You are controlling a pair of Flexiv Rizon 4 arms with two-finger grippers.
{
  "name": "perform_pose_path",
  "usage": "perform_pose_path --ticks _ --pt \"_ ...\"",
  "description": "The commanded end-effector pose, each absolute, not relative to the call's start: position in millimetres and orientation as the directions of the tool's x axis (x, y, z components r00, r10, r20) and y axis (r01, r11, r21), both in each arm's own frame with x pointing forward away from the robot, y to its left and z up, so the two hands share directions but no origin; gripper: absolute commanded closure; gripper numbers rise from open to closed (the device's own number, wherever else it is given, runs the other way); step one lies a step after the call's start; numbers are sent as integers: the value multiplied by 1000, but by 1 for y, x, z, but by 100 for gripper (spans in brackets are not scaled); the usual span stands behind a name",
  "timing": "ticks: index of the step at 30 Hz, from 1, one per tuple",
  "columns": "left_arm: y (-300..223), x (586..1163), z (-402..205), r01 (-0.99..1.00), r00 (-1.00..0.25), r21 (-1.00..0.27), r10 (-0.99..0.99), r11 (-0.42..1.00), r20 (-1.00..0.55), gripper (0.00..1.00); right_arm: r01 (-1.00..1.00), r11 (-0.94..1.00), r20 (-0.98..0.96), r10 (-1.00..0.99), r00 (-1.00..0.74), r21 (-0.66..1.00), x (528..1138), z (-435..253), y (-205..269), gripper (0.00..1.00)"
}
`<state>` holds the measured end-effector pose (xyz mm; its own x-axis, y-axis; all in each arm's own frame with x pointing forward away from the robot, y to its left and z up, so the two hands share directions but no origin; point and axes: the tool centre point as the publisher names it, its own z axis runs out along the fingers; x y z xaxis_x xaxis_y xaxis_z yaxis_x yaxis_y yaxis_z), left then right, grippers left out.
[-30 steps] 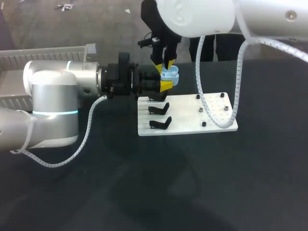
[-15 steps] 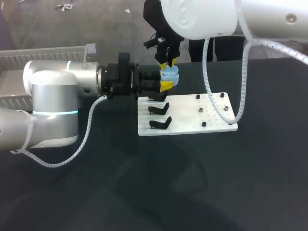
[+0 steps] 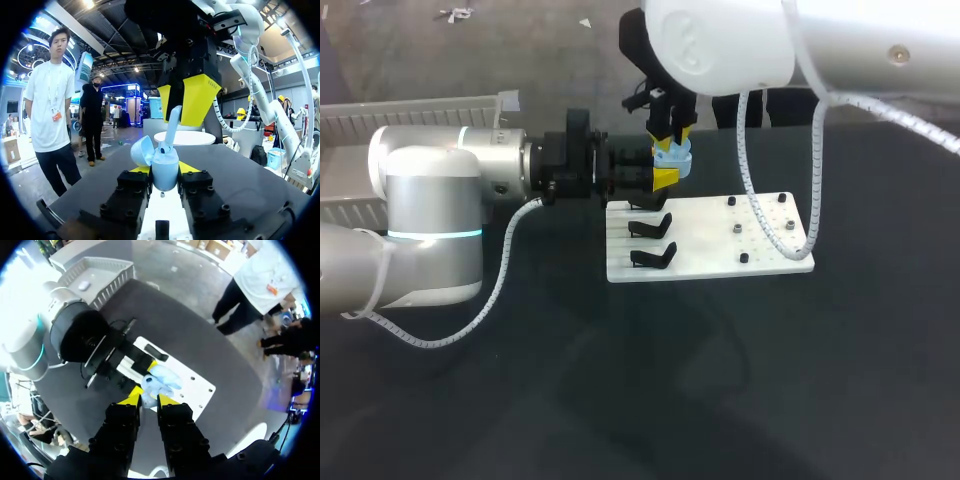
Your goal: Pick up each earbud case from the left stands, insert the matching earbuds, close the lid, and place the case in the box.
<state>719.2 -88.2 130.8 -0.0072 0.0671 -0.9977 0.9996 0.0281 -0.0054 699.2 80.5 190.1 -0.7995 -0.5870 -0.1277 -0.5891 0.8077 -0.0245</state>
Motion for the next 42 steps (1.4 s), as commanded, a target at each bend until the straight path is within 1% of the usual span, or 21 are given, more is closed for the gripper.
perform_pose_path --ticks 1,42 --pt "-88 719 131 1000 -7 -5 66 30 -998 100 -583 812 -119 -582 -805 -27 702 186 83 100" --pt "-88 719 131 1000 -7 -5 66 30 -998 100 -563 826 -156 -557 -816 -3 705 181 88 100"
